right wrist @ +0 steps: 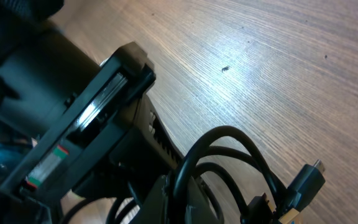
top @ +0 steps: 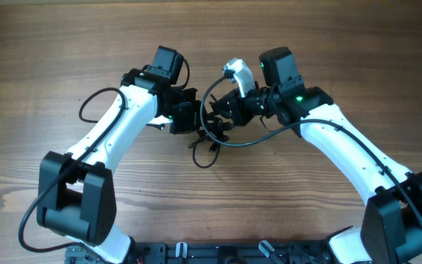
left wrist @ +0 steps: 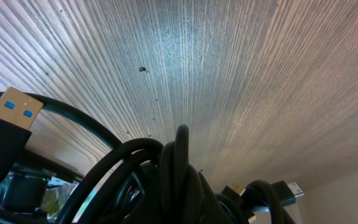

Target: Untangle cables

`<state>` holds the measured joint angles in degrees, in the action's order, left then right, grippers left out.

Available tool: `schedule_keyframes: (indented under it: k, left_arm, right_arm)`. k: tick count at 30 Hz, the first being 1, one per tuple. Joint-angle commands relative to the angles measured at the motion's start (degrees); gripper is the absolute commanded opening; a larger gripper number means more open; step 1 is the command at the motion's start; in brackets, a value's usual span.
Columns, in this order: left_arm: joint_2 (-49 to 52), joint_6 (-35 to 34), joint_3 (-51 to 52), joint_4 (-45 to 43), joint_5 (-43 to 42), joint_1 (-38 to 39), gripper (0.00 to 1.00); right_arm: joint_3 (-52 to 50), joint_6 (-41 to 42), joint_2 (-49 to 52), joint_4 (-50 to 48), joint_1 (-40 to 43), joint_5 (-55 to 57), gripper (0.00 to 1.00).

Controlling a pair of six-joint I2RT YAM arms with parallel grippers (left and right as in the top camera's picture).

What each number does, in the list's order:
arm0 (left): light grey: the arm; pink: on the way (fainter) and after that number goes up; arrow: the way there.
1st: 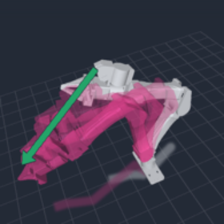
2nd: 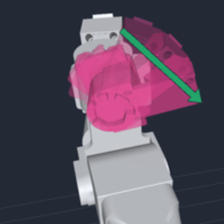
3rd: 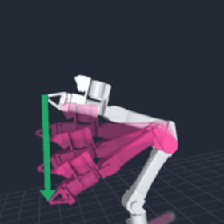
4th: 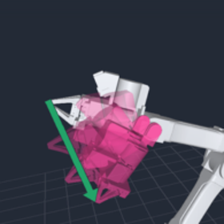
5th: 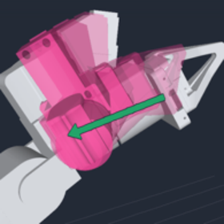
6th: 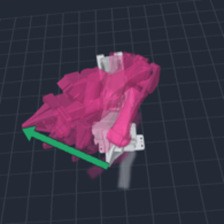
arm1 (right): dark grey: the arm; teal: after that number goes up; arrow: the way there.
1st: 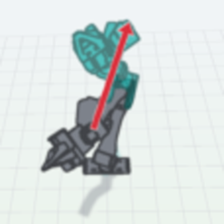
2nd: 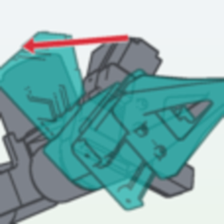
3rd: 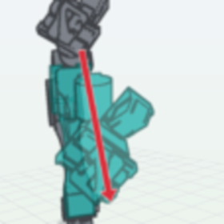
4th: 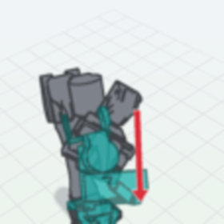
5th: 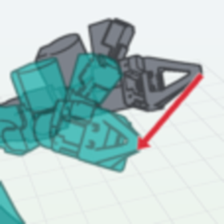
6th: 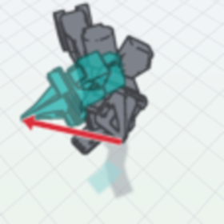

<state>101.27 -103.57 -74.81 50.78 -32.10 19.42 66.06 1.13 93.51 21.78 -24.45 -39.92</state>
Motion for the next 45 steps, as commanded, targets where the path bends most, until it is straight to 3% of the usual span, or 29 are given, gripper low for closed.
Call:
schedule_keyframes:
  k: [1,6,10,12,15,18,19,22,23,25,26,28,31,36,37,40,45]
  left_arm:
    - [-0.7,1.6,-0.2,2.1,3.6,0.2,0.06]
    - [-0.7,1.6,-0.2,9.4,20.6,1.1,0.08]
    - [-0.7,1.6,-0.2,10.9,26.1,2.0,0.06]
    - [-0.7,1.6,-0.2,12.3,29.7,2.9,0.05]
    - [-0.7,4.3,-0.2,13.7,31.1,3.3,0.06]
    - [-0.7,6.8,-0.2,13.2,29.6,3.3,0.07]
    - [-0.7,10.0,-0.2,12.2,27.5,3.3,0.06]
    - [-0.7,28.1,-0.2,6.4,20.9,3.4,0.04]
    - [-0.7,31.6,-0.2,5.7,19.5,3.3,0.04]
    - [-0.7,40.9,-0.2,4.7,14.6,3.3,0.04]
    - [-0.7,41.7,-0.2,4.7,13.0,3.3,0.04]
    - [-0.7,40.9,-0.2,4.6,12.1,3.1,0.04]
    - [-0.7,36.9,-0.2,4.7,11.6,0.6,0.04]
    - [-0.7,11.3,-0.2,7.0,15.0,-7.5,0.04]
    - [-0.7,9.2,-0.2,7.8,15.0,-8.0,0.04]
    - [-0.7,8.8,-0.2,9.5,13.4,-8.0,0.04]
    - [-0.7,9.2,-0.2,12.1,10.4,-7.9,0.04]
  right_arm:
    - [0.6,8.6,-0.5,-1.4,1.1,-4.3,0.04]
    - [0.7,20.5,-1.2,-1.5,12.3,-26.4,0.04]
    - [0.7,27.0,-1.1,-3.2,20.2,-39.2,0.04]
    - [0.7,33.2,-1.1,-8.8,24.0,-44.3,0.04]
    - [0.7,40.6,-1.1,-16.5,27.6,-44.7,0.04]
    - [0.7,35.8,-1.1,-14.8,27.6,-39.2,0.04]
    - [0.7,34.2,-1.1,-11.9,27.6,-32.9,0.04]
    - [0.7,30.3,-1.1,-6.4,27.6,-11.5,0.06]
    - [0.7,29.2,-1.1,-6.3,27.6,-6.8,0.09]
    - [0.7,25.2,-1.1,-7.7,27.6,-7.6,0.34]
    - [0.7,17.3,-1.5,-8.8,27.6,-17.4,0.57]
    - [0.7,13.5,-3.0,-7.0,26.8,-18.9,0.7]
    - [0.7,10.2,-7.1,-3.2,22.5,-16.7,0.72]
    - [0.7,13.1,-9.4,2.4,5.2,1.7,0.68]
    - [0.7,14.5,-9.4,2.4,2.3,5.4,0.65]
    - [0.7,15.5,-9.3,2.5,-4.4,11.8,0.5]
    - [0.7,11.9,-7.4,1.9,-12.7,18.6,0.41]
